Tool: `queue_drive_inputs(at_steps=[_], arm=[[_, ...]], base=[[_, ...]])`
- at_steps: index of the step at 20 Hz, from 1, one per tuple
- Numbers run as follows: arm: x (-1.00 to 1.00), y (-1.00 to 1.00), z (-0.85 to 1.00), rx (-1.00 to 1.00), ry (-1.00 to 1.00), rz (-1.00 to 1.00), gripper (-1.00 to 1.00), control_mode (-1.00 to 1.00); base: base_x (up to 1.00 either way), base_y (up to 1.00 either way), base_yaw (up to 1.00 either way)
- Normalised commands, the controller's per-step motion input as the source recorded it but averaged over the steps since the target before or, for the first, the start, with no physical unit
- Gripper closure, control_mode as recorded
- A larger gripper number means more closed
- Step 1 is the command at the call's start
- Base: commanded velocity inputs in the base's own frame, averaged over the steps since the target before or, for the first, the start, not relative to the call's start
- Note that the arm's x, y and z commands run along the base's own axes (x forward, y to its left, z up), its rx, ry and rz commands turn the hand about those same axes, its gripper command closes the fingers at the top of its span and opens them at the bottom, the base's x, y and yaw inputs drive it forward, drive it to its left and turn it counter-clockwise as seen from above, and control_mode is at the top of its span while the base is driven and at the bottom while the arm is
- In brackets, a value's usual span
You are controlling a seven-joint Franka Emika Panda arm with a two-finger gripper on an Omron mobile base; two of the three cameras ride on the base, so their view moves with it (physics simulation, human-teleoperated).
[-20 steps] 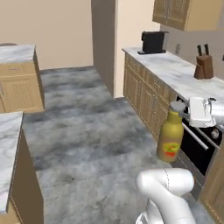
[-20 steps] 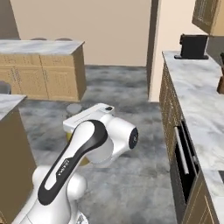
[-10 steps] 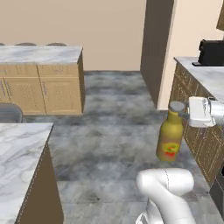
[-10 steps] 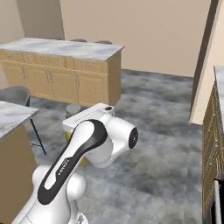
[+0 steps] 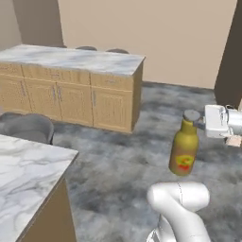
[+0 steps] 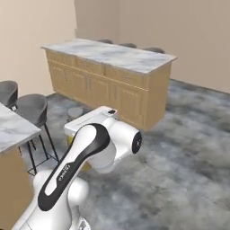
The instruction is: There is a wine glass and glass cup on the dining counter. Place the wine bottle next to the wine glass and the juice bottle next to the glass cup.
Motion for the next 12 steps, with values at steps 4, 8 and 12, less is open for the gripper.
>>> queue_drive_inputs(at_steps=[4,8,12], arm=[[0.00,0.00,0.00,0.00,0.00,0.00,1.00,1.00],[0.00,0.00,0.00,0.00,0.00,0.00,1.00,1.00],[0.00,0.00,0.00,0.00,0.00,0.00,1.00,1.00]], base=[[0.93,-0.32,0.62],[0.89,-0.25,0.66],[0.84,-0.41,0.62]])
